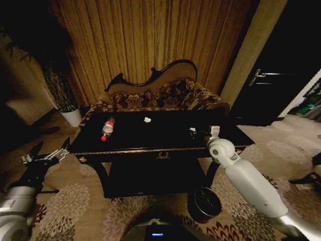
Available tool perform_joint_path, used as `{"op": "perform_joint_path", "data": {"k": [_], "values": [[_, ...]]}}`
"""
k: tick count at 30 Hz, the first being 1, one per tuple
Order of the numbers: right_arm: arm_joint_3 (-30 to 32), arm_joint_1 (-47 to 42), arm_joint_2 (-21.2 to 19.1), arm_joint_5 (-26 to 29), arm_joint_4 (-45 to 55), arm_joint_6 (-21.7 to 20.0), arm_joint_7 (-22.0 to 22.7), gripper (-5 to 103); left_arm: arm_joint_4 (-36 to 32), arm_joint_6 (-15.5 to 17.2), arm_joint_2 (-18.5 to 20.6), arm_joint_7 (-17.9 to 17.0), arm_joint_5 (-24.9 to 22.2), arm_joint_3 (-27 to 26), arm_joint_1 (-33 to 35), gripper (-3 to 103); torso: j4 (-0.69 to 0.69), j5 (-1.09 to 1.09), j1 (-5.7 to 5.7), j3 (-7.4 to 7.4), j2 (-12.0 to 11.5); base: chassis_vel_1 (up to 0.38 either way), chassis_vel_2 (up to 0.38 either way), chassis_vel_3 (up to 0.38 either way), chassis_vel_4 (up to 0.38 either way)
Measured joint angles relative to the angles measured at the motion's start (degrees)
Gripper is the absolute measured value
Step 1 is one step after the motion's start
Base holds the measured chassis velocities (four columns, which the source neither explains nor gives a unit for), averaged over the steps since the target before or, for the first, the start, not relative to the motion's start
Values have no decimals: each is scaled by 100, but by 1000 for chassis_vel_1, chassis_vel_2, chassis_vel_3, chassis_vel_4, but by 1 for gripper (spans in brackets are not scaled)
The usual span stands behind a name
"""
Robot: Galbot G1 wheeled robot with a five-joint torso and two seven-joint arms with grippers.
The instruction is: Move to the front of the table and place the trash on the table into the trash bin.
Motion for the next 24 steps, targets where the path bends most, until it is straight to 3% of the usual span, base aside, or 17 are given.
{"op": "perform_joint_path", "data": {"k": [2, 7, 8, 19, 21, 24], "values": [[6, -22, 5, -17, 0, 13, -4, 5, 0, 0, -6, 1, 0, 3, 2, 100, 0, 0, 0, 0, 0, 0, 0, 0, 0], [7, -23, 6, -18, 0, 14, -4, 5, 0, 0, -7, 1, 0, 3, 3, 100, 0, 0, 0, 0, 0, 0, 0, 0, 0], [21, -34, 7, -20, 1, 21, -6, 0, 0, 0, -12, 5, 1, 6, 3, 100, 0, 0, 0, 0, 0, 0, 0, 0, 0], [52, -69, 19, -18, 40, 90, -13, 0, 0, -1, -15, 9, 1, 13, -9, 100, 0, 0, 0, 0, 0, 0, 0, 0, 0], [62, -88, 22, -25, 58, 186, -33, 0, 0, -1, -18, 10, 0, 13, -13, 100, 0, 0, 0, 0, 0, 0, 0, 0, 0], [239, -336, 18, -394, 161, 849, -453, 0, 0, -1, -29, 9, -7, 14, -15, 100, 0, 0, 0, 0, 0, 0, 0, 0, 0]]}}
